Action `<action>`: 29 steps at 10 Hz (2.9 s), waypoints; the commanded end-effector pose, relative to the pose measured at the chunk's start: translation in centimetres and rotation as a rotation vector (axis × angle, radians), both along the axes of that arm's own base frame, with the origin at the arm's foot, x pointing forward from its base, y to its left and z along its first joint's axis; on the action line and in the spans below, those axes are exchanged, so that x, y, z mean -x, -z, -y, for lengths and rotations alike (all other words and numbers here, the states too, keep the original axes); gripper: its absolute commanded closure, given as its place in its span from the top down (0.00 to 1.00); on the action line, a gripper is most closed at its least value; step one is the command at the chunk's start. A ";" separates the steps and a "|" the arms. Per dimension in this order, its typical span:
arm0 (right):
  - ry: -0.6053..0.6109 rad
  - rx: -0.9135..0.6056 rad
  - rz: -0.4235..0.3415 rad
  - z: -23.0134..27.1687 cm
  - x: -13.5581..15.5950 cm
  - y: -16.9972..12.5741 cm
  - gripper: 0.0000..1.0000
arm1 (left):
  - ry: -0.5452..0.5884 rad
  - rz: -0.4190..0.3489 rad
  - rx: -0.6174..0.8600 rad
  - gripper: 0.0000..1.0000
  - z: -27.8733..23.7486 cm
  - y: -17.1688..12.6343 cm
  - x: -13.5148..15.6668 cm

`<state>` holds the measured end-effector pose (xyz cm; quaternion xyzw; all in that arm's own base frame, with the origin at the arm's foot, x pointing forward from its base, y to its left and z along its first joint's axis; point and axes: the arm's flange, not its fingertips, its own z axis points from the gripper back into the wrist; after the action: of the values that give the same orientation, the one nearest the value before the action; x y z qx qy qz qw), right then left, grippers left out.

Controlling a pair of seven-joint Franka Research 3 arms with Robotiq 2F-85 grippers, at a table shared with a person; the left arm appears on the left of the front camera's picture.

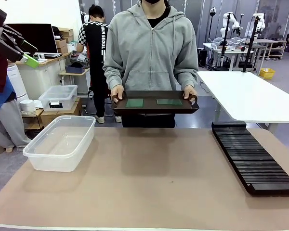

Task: Sort PCBs into racks and boxes based on the side picked up.
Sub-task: Pick up the Blank PCB handed by the Human.

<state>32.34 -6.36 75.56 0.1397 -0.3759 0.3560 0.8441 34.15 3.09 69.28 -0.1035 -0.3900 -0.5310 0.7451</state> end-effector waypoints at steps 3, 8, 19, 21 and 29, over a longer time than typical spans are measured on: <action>-0.002 0.001 -0.001 -0.1 0.0 0.1 1.00 | 0.000 -0.002 0.000 1.00 0.0 0.1 0.0; -0.002 0.001 -0.001 -0.1 0.0 0.1 1.00 | 0.000 -0.002 0.000 1.00 0.0 0.1 0.0; -0.002 0.001 -0.001 -0.1 0.0 0.1 1.00 | 0.000 -0.002 0.000 1.00 0.0 0.1 0.0; -0.002 0.001 -0.001 -0.1 0.0 0.1 1.00 | 0.000 -0.002 0.000 1.00 0.0 0.1 0.0; -0.002 0.001 -0.001 -0.1 0.0 0.1 1.00 | 0.000 -0.002 0.000 1.00 0.0 0.1 0.0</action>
<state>32.35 -6.36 75.56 0.1397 -0.3758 0.3559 0.8441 34.15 3.09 69.28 -0.1035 -0.3901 -0.5310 0.7451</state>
